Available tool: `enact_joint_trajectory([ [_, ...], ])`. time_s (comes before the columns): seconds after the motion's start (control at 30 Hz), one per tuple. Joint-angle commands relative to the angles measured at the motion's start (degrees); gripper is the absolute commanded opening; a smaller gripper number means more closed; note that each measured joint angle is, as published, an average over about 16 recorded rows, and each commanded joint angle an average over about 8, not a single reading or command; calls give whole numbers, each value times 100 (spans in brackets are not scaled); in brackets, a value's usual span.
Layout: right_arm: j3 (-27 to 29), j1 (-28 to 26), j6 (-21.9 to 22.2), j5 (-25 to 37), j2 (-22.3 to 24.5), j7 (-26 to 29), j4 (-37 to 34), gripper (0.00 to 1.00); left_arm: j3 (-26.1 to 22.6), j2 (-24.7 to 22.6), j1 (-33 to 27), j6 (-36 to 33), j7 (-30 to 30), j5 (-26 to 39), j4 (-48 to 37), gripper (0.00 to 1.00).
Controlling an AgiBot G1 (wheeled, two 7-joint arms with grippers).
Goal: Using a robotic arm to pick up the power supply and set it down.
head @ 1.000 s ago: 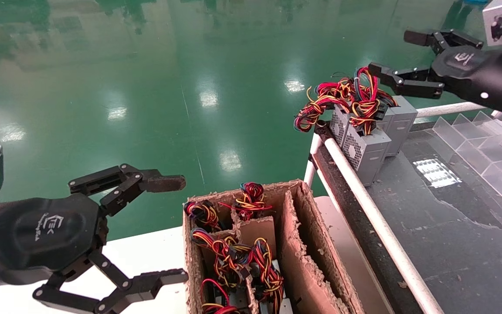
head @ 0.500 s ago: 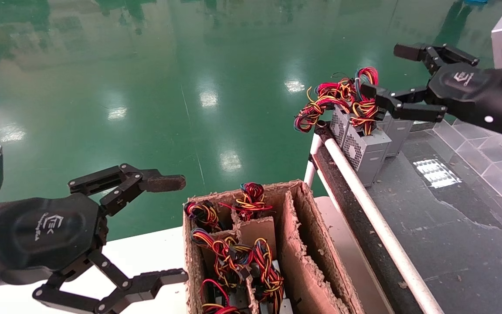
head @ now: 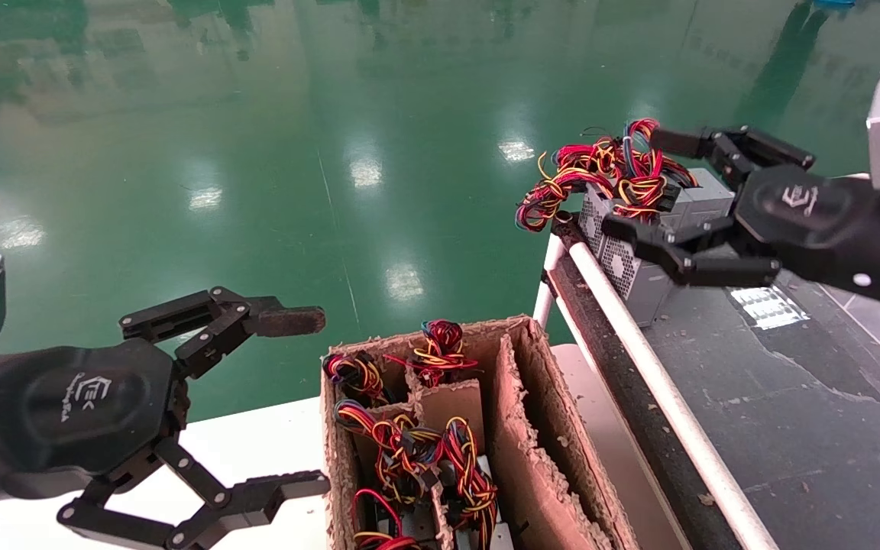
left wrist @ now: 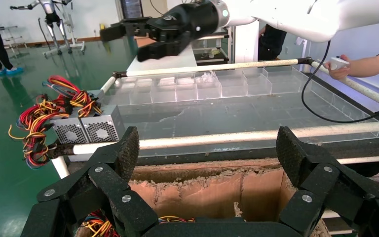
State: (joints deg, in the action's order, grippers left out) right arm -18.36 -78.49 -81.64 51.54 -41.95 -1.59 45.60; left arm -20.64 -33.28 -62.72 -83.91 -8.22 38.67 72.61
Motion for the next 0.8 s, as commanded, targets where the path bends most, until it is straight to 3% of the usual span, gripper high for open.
enact_joint_trajectory([
  [0.03, 20, 147, -35, -84, 60, 107, 243, 100, 0, 0, 0, 0, 0, 0, 0, 100],
  [0.8, 238, 1724, -415, -986, 704, 1247, 2853, 100, -1, 1, 0, 1, 1, -1, -1, 100],
])
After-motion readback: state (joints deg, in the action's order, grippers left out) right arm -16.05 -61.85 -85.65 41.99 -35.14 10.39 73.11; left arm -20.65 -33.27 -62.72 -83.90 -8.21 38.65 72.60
